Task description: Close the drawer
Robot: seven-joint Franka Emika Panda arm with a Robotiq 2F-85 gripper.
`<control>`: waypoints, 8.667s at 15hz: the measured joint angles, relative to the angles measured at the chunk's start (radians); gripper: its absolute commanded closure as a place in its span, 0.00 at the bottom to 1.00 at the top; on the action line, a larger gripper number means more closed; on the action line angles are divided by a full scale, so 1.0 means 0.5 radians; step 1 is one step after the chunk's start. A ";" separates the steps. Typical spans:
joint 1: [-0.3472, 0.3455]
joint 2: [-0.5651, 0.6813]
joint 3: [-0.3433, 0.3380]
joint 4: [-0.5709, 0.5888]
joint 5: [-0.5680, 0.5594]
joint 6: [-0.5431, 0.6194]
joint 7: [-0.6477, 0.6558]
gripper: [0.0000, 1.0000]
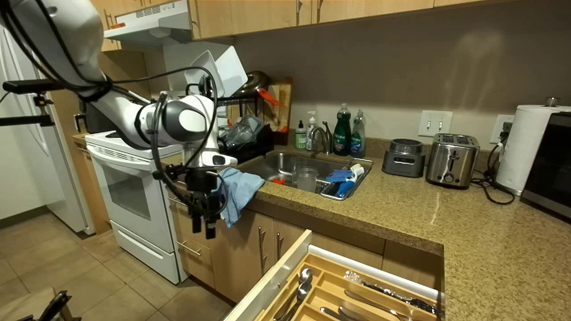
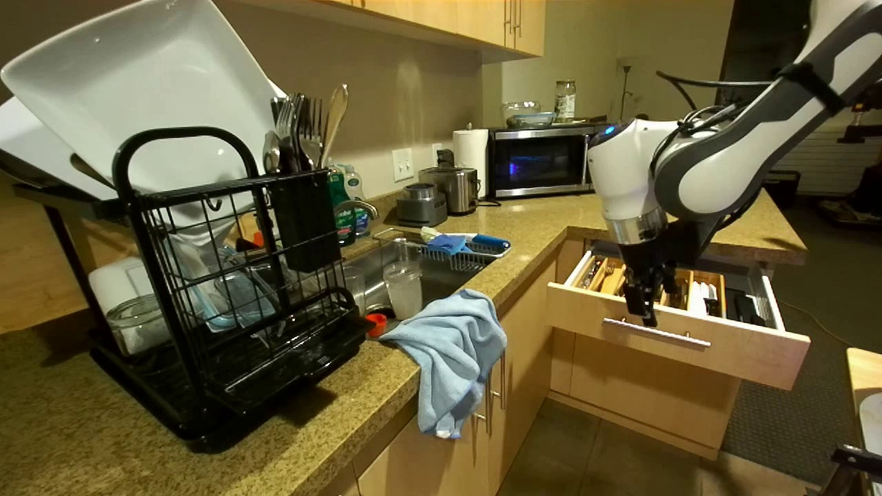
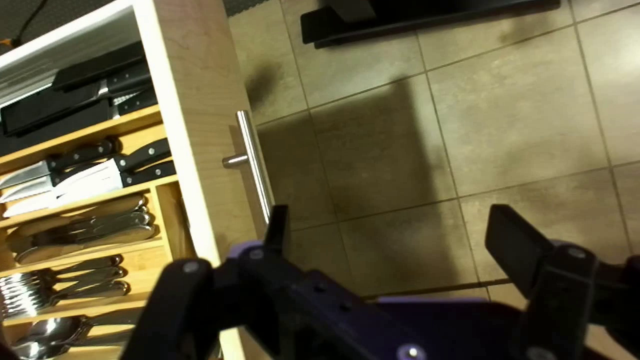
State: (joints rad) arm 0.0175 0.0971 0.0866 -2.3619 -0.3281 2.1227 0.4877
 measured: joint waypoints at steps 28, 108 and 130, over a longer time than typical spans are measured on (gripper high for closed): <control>0.599 1.408 -0.355 1.212 -1.060 -0.279 0.657 0.00; 0.400 2.144 -0.346 1.817 -2.125 -1.061 1.409 0.00; 0.478 2.162 -0.252 1.742 -2.135 -1.167 1.461 0.00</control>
State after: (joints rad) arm 0.2563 1.1782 -0.0394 -1.4910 -1.3955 1.5390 1.2181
